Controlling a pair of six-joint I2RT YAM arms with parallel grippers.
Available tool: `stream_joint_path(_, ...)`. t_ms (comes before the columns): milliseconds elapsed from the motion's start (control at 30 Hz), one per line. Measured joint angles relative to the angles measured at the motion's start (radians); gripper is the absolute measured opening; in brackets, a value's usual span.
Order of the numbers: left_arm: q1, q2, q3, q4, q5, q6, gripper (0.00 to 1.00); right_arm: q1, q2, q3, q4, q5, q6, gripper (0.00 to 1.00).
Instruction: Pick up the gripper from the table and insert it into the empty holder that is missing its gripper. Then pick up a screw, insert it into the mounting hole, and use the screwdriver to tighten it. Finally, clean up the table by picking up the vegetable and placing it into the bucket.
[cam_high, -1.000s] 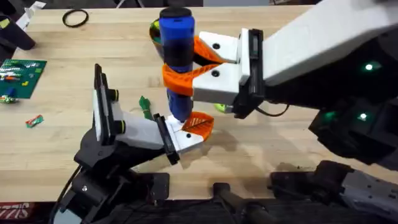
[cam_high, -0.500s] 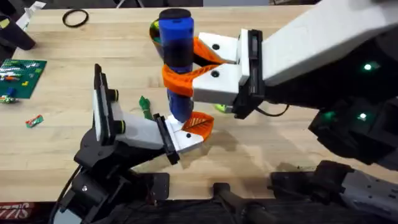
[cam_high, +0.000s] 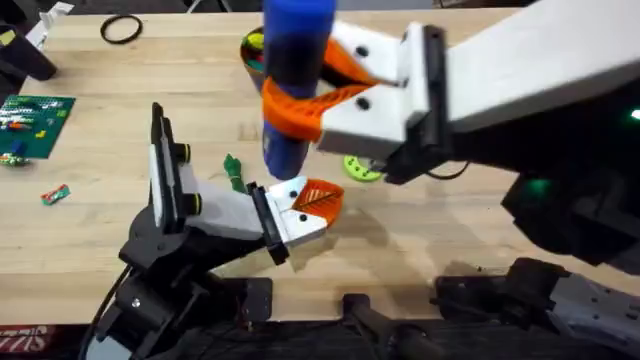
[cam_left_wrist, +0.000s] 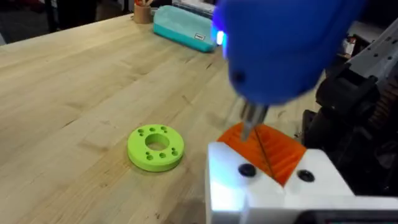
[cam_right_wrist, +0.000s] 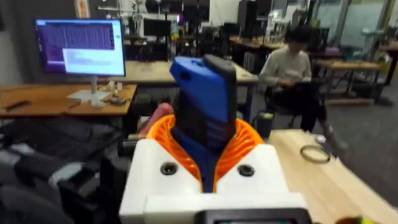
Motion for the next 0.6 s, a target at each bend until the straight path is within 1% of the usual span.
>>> stream_joint_path(200, 0.0, 0.0, 0.0, 0.0, 0.0, 0.0, 0.023, -0.058, -0.03, 0.0, 0.023, -0.002, 0.072, 0.051)
stream_joint_path(333, 0.0, 0.0, 0.0, 0.0, 0.0, 0.0, 0.023, -0.102, -0.03, 0.0, -0.03, -0.005, 0.082, 0.051)
stream_joint_path(433, 0.0, 0.0, 0.0, 0.0, 0.0, 0.0, 0.023, -0.158, -0.03, 0.0, -0.132, -0.003, 0.044, 0.051)
stream_joint_path(467, 0.0, 0.0, 0.0, 0.0, 0.0, 0.0, 0.023, -0.223, -0.029, 0.0, -0.214, 0.005, 0.002, 0.051)
stream_joint_path(600, 0.0, 0.0, 0.0, 0.0, 0.0, 0.0, 0.023, -0.31, -0.029, 0.0, -0.227, 0.009, -0.051, 0.051)
